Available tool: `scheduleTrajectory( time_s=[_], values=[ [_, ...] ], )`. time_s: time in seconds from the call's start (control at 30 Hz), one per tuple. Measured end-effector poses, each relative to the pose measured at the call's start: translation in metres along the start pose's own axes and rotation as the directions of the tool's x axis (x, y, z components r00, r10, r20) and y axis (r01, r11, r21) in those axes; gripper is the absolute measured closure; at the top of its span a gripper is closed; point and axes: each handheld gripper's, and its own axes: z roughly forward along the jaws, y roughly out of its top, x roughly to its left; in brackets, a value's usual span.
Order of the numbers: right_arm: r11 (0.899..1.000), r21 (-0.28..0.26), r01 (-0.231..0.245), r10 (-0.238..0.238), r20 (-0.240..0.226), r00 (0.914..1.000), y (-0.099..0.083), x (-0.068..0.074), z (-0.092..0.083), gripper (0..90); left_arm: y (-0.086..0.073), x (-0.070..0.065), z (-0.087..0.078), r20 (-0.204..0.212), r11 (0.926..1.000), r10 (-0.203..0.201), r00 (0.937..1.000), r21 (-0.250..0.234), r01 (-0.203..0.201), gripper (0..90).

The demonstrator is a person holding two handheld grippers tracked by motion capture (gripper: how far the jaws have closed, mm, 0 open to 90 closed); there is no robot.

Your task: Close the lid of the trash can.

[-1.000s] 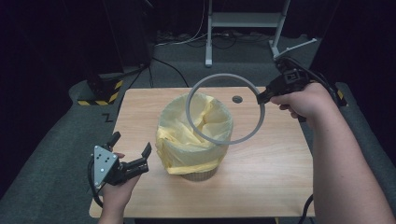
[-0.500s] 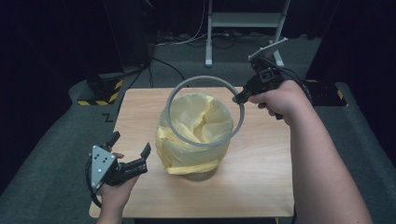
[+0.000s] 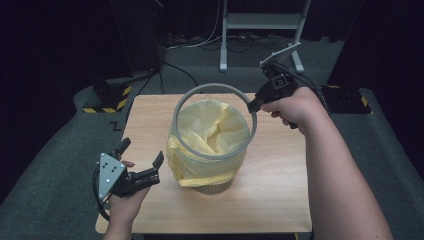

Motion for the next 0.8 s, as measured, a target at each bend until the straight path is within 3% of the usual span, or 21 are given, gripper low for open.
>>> scheduleTrajectory(
  time_s=[0.27,0.33,0.8],
  values=[
    [1.0,0.022,0.019,-0.019,-0.011,0.9998,0.0,0.004,0.009,84.0,0.007,-0.003,0.004,0.005,0.9997,0.005,1.0,-0.024,-0.005,0.7],
    [1.0,0.024,0.017,-0.017,-0.013,0.9998,0.0,0.004,0.011,83.9,0.009,-0.004,0.007,0.003,0.9994,-0.009,1.0,-0.033,0.009,0.6],
    [0.999,0.031,0.024,-0.023,-0.017,0.9996,0.003,0.006,0.024,83.8,0.013,-0.01,0.017,0.02,0.9995,-0.009,0.9998,-0.029,0.009,0.6]
  ],
)
